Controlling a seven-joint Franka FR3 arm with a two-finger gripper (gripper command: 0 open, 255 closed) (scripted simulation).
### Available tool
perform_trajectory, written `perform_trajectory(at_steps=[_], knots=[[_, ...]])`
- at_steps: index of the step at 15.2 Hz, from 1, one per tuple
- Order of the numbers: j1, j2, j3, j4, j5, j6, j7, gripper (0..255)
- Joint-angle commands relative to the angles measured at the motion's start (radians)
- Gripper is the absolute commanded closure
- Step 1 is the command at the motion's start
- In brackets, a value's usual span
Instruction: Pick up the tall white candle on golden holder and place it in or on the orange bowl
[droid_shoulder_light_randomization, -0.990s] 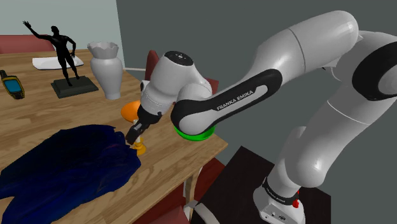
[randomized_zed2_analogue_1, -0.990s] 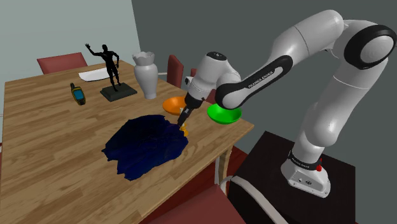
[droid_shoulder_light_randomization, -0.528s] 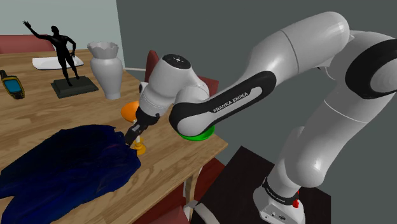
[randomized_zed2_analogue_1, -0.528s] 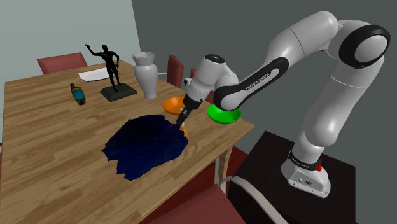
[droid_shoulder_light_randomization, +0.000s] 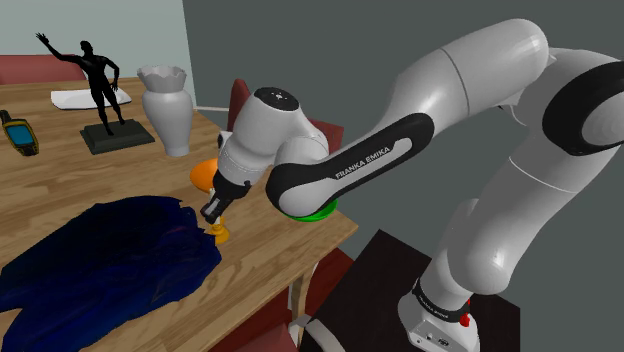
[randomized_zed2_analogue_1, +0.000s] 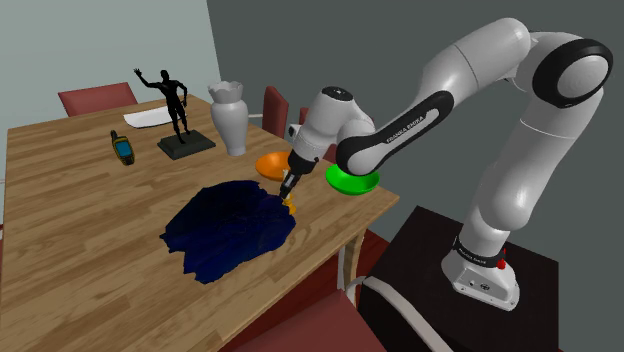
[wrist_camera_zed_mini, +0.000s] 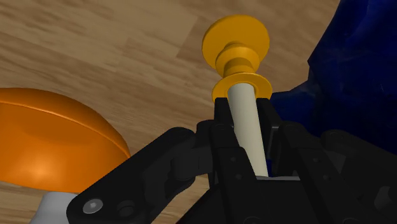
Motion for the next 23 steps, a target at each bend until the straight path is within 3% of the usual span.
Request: perform_trajectory(at_steps=[1,4,23], knots=[[0.0,0.001,0.0,0.0,0.0,0.0,0.0,255],[-0.001,0.001,-0.001,-0.001,0.002,0.001,-0.004,255],[0.019,-0.105,-0.032,0.159,0.098,-0.255,-0.089,255]])
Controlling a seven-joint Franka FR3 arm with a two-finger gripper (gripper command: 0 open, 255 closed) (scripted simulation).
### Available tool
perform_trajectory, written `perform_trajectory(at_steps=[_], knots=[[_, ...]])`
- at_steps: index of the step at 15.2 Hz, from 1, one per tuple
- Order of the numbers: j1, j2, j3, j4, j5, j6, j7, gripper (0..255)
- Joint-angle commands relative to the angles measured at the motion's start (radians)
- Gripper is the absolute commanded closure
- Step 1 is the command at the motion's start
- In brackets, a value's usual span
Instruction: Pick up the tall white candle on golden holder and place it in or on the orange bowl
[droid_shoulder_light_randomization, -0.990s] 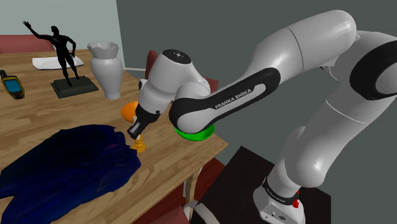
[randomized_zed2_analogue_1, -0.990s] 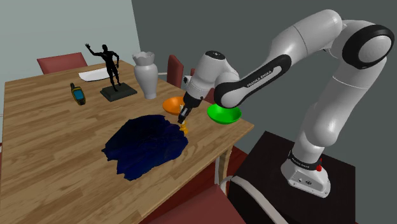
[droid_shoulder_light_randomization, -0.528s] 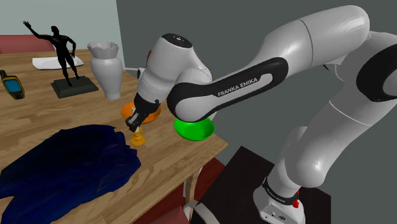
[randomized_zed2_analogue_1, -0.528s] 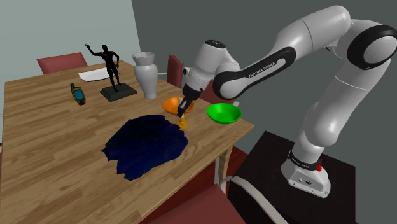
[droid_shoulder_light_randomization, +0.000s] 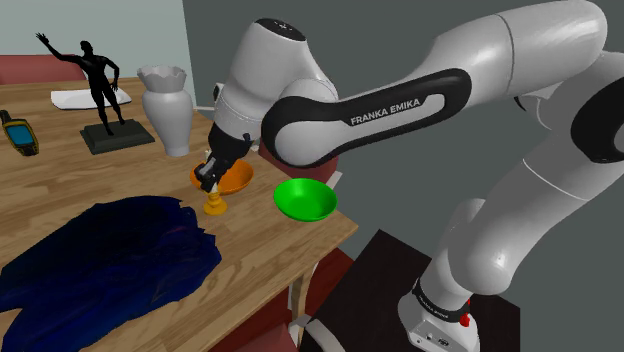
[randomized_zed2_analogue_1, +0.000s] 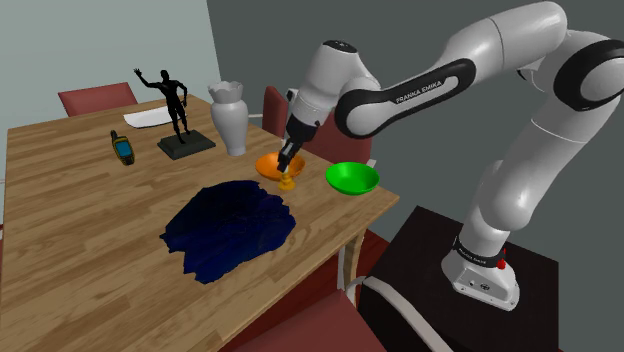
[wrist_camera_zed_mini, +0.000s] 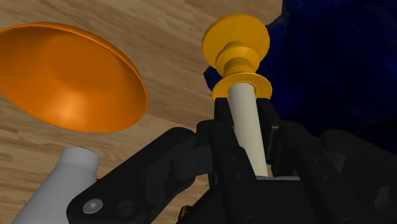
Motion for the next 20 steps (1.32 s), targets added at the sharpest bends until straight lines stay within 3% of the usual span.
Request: perform_trajectory(at_steps=[1,6,20], knots=[[0.001,-0.005,-0.002,0.022,0.004,-0.027,-0.004,255],[-0.007,0.0,-0.02,0.069,0.011,-0.068,-0.033,255],[-0.12,0.274,-0.164,0.355,0.041,-0.094,-0.321,255]])
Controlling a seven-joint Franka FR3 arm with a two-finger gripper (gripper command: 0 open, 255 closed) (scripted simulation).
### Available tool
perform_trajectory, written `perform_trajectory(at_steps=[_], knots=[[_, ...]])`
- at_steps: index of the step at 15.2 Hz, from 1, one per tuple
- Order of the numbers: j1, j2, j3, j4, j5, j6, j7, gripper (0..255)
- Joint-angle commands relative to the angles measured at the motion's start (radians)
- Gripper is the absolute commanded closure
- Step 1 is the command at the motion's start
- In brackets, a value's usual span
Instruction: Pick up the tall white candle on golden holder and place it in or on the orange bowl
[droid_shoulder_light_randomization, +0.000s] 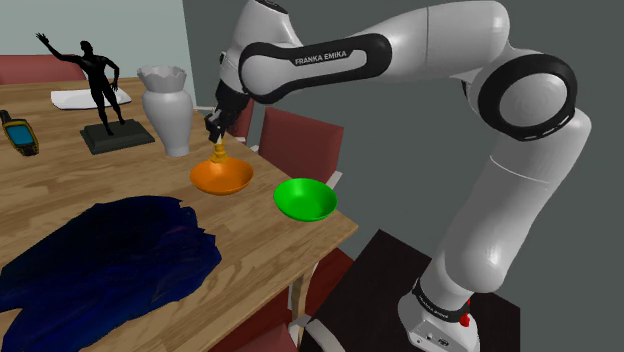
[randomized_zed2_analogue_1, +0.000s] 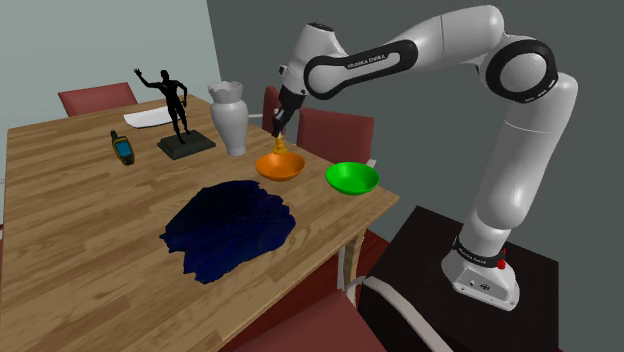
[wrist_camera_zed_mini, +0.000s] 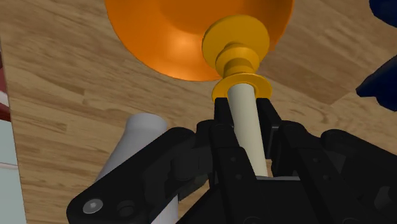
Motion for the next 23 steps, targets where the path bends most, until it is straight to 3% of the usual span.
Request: perform_trajectory(at_steps=[1,13,21,22,23], knots=[[-0.021,0.056,-0.018,0.071,0.007,-0.017,-0.047,255],[-0.019,0.09,-0.019,-0.05,0.001,0.137,-0.049,255],[-0.019,0.093,-0.019,-0.055,0.001,0.144,-0.049,255],[-0.019,0.093,-0.019,-0.055,0.001,0.144,-0.049,0],[-0.019,0.093,-0.019,-0.055,0.001,0.144,-0.049,0]])
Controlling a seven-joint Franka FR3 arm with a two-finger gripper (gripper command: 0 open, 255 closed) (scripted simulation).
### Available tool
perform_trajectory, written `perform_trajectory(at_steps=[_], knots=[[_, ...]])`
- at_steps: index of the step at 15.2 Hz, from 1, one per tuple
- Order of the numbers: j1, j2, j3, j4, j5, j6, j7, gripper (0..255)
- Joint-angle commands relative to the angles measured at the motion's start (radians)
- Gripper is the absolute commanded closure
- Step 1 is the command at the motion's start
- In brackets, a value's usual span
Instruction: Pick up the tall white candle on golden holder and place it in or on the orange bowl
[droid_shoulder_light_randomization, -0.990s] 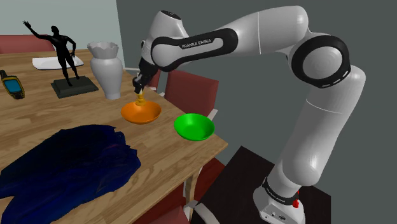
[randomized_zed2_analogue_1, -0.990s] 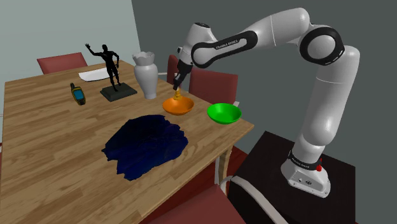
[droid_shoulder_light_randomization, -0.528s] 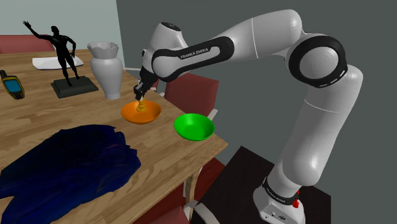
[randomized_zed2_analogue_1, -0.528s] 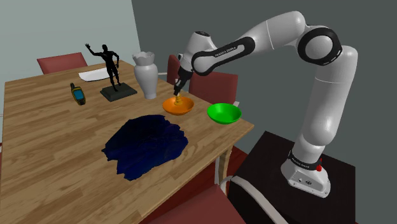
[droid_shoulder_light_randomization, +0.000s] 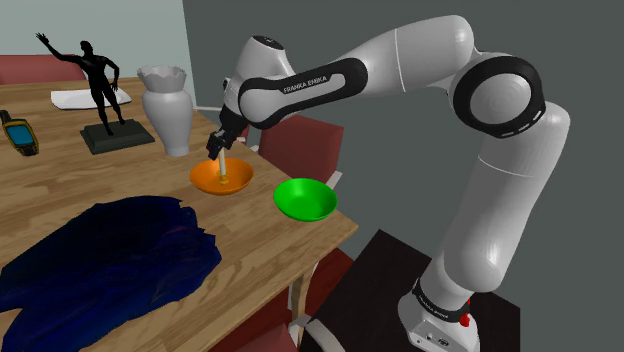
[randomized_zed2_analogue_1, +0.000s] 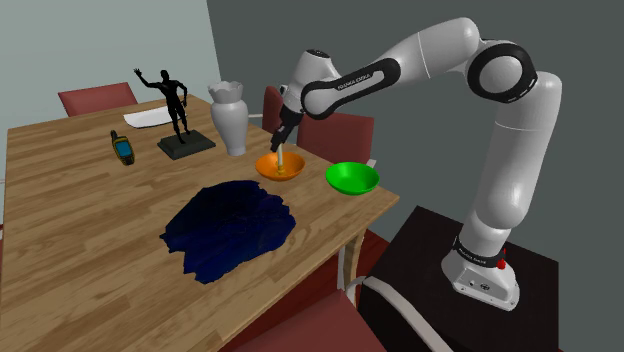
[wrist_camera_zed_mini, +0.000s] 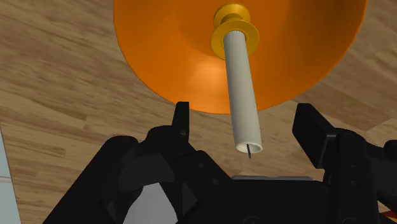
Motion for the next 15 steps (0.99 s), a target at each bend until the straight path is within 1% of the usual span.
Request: perform_trajectory(at_steps=[1,4,8,15], knots=[[0.0,0.0,0.0,0.0,0.0,0.0,0.0,0],[0.0,0.0,0.0,0.0,0.0,0.0,0.0,0],[-0.011,-0.096,0.0,-0.002,0.033,-0.092,-0.021,0],[-0.011,-0.096,-0.001,-0.002,0.033,-0.092,-0.022,0]])
